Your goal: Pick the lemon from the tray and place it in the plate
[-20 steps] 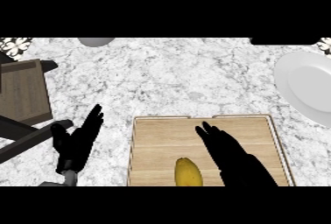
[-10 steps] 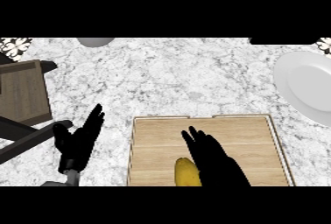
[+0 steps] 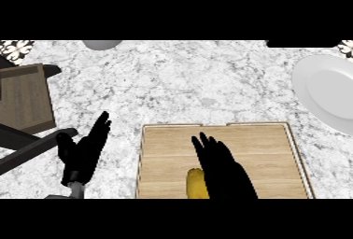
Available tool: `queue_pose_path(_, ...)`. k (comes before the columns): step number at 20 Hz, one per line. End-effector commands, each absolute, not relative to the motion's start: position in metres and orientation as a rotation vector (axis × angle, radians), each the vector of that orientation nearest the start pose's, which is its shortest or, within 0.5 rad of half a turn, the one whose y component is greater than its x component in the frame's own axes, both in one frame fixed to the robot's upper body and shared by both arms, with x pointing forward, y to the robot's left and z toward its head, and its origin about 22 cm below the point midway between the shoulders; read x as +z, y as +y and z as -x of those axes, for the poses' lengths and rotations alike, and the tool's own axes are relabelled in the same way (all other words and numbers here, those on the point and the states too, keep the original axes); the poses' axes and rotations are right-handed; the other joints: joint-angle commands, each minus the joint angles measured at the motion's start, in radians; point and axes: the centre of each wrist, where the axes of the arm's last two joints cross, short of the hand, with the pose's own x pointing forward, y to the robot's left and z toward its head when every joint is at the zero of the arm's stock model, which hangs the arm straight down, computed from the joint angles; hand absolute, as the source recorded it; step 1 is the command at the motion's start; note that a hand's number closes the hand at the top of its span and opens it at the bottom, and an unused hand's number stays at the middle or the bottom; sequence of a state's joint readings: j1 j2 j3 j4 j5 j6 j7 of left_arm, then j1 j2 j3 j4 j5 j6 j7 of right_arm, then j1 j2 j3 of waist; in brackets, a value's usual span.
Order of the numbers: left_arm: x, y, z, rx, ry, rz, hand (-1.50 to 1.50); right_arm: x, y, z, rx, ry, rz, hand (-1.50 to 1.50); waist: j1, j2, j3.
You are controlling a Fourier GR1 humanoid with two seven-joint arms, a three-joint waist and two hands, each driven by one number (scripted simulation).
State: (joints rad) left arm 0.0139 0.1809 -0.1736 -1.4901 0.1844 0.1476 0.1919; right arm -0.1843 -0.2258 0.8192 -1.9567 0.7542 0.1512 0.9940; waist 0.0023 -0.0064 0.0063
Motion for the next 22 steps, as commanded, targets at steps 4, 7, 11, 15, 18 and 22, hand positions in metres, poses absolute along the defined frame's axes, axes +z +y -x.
queue_pose_path(4,-0.028,0.244,-0.229,-0.020,-1.183,-0.014,0.00,0.069,-0.078,-0.177,1.151,-1.135,0.618,-1.50,0.000,0.006,-0.006)
queue_pose_path(7,-0.033,0.243,-0.243,-0.004,-1.190,0.001,0.00,0.070,-0.067,-0.188,1.281,-1.072,0.611,1.50,0.000,0.009,-0.007)
queue_pose_path(11,-0.027,0.239,-0.244,0.010,-1.181,-0.005,0.00,0.067,-0.082,-0.185,1.317,-1.149,0.645,1.50,-0.003,0.006,-0.006)
queue_pose_path(15,-0.005,0.237,-0.223,-0.010,-1.191,0.002,0.00,0.061,-0.096,-0.167,1.313,-1.141,0.669,1.50,-0.001,0.003,-0.006)
queue_pose_path(18,-0.042,0.230,-0.234,0.001,-1.180,0.000,0.00,0.074,-0.101,-0.197,1.299,-1.204,0.699,1.50,-0.004,0.007,-0.007)
queue_pose_path(22,-0.034,0.245,-0.247,0.004,-1.187,-0.013,0.00,0.069,-0.117,-0.170,1.219,-1.429,0.724,1.50,-0.017,0.006,-0.006)
